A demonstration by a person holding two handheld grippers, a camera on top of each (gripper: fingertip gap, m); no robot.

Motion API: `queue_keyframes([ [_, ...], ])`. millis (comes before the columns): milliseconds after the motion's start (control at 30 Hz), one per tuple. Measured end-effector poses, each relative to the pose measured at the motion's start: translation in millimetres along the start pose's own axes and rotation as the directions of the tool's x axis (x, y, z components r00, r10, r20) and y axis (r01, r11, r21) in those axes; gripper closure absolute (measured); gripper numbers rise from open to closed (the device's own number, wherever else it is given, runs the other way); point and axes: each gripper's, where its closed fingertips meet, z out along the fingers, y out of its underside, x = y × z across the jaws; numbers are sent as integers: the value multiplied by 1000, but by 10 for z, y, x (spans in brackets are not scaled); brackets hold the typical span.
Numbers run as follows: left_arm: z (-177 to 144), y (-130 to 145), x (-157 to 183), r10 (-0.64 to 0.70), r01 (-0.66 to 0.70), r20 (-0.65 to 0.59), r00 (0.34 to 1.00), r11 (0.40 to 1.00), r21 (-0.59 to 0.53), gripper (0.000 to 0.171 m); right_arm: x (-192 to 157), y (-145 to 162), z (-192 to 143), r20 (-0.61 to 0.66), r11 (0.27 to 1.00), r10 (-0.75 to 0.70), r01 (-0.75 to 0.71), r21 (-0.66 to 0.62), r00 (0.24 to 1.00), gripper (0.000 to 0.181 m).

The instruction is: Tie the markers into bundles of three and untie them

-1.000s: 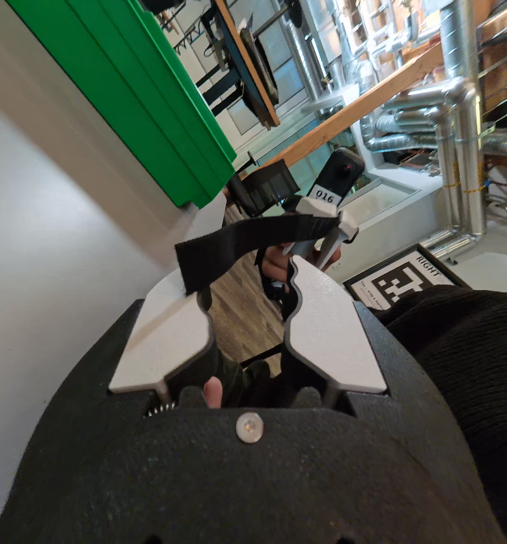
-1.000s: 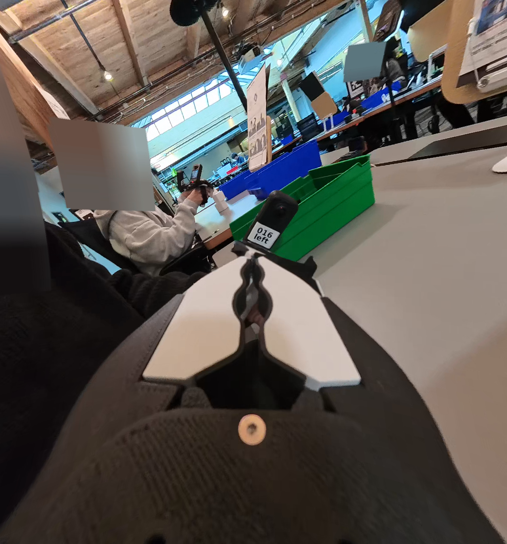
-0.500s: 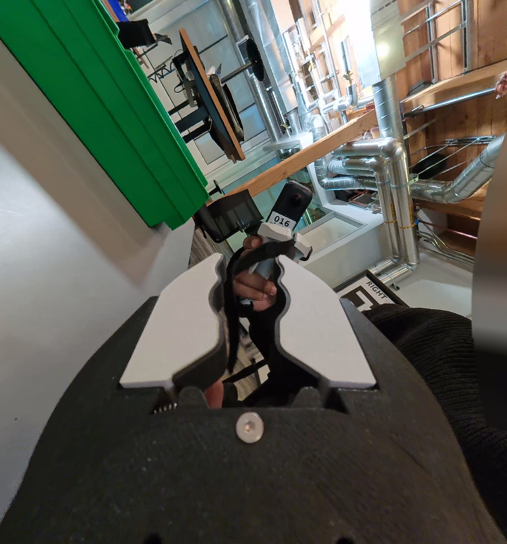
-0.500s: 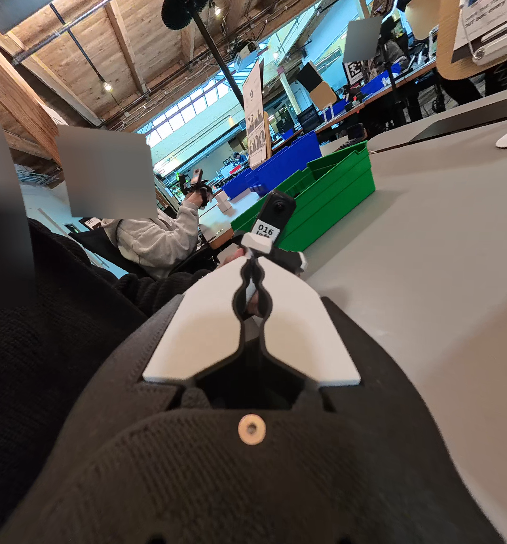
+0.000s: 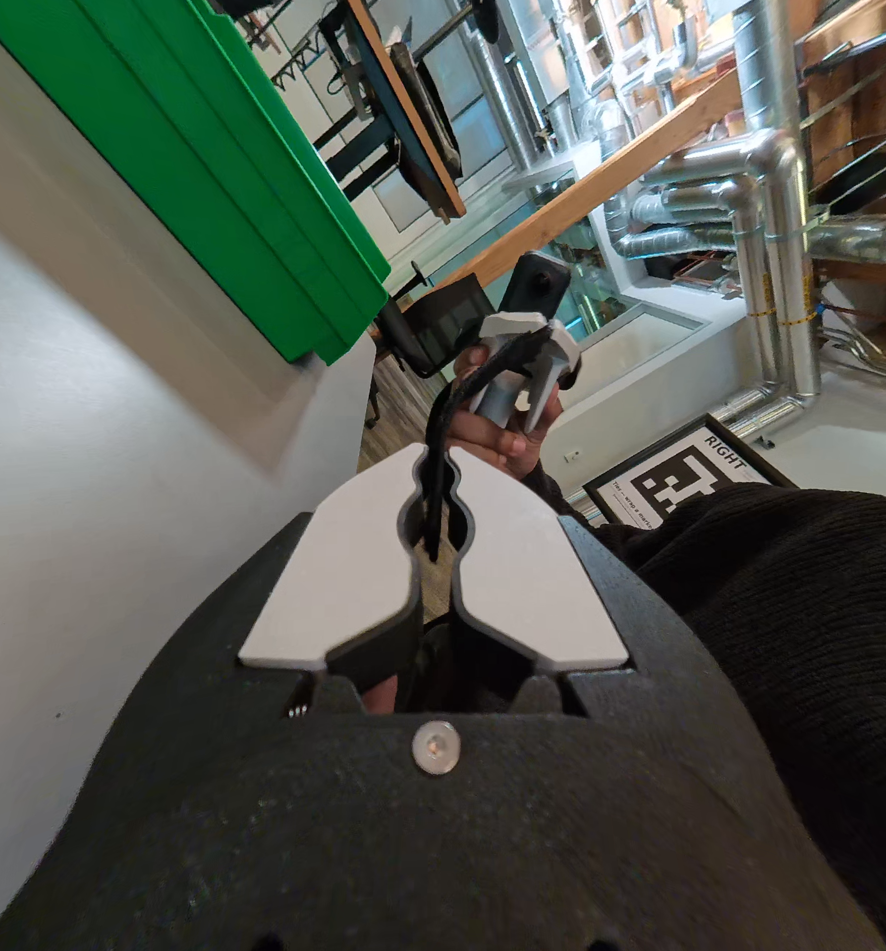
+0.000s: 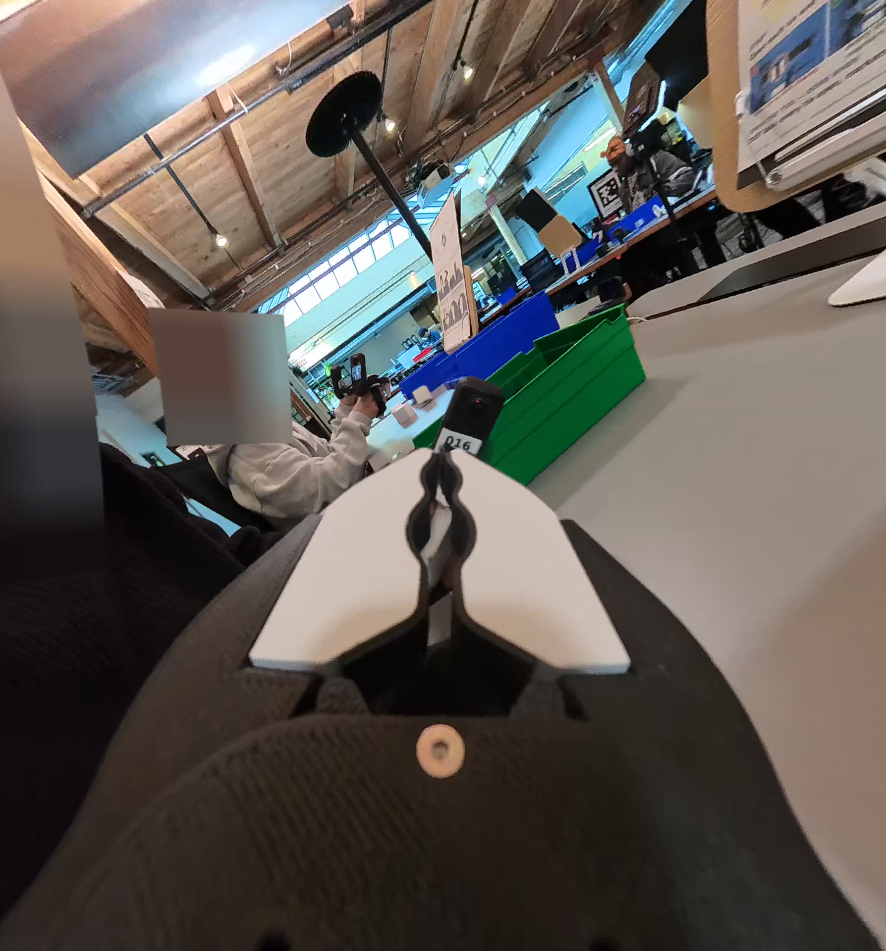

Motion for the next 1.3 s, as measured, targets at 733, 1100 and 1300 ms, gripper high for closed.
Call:
queue_keyframes([
  [733,-46,-76,186,25,-21,-109,994,999,32,170,363,-341,-389,-344,974,-225,212,-74,912,149],
  [1100,13,17,67,-9,8,-52,999,1000,-11,170,1523,-674,-2625,-835,838,-545,66,-541,79,137],
  [1300,38,71,42,-13,11,-40,999,999,-37,170,1739,-536,-2791,-812,812,-584,-20,-584,-19,144],
])
